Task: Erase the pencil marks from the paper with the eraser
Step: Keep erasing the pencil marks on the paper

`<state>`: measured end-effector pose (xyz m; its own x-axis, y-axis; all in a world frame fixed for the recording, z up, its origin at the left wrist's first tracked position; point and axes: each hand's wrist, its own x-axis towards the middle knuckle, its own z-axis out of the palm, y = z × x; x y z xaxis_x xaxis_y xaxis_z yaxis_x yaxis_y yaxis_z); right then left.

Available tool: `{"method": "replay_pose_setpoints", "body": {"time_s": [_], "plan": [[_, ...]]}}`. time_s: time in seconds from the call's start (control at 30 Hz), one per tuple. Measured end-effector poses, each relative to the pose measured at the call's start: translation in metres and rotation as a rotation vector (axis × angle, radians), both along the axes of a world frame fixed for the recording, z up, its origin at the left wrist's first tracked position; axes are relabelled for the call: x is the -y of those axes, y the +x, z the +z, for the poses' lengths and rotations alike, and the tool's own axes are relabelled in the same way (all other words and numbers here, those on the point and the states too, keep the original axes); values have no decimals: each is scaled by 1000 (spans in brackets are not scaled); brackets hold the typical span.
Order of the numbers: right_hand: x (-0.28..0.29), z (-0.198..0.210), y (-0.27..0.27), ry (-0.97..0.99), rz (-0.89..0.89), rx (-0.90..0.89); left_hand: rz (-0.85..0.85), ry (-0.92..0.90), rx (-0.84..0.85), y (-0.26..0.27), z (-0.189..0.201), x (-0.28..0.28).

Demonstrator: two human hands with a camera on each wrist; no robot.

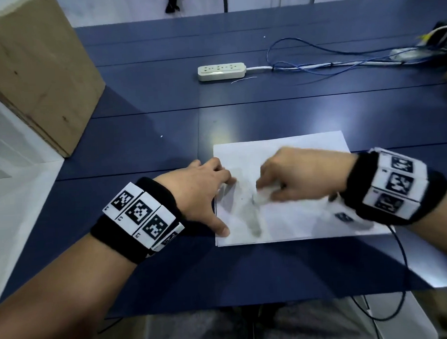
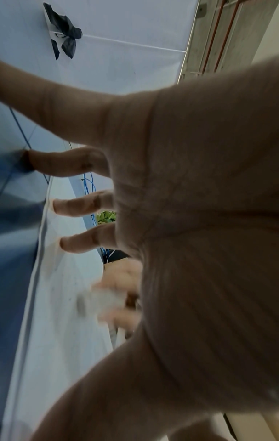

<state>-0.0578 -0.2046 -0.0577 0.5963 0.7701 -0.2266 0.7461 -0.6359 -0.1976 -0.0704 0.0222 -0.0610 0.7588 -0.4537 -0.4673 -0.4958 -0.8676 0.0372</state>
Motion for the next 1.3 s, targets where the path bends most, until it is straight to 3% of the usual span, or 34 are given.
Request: {"method": "replay_pose_setpoints", "body": {"time_s": [0.13,0.23,0.33,0.5,0.57,0.7,0.77,0.97,1.03,1.17,1.3], "plan": [[10,-3,17,32,-114,94,7,-3,6,0,0,0],[5,3,-17,19,72,-57,4,-11,-3,1,-2,-1],[1,5,-30,-21,96,-174,4,-12,-8,1,-2,-1],[4,0,17,-8,-145,108,6,1,8,0,-1,-1],[7,-3,12,2,-100,150,11,1,9,0,-1,-2],[1,3,-33,14,96,-130,6,-18,-3,1,-2,-2],[-2,4,-35,-4,105,-182,2,-13,-6,2,-2,-2],[9,-4,13,7,-113,147,7,5,1,-1,0,0],[9,-1,-2,27,-25,114,9,-5,-1,-1,-1,-1],[5,4,-36,-25,116,-159,3,-12,-7,1,-2,-2],[2,1,-2,5,-56,23,7,-9,3,1,-2,-1]]}}
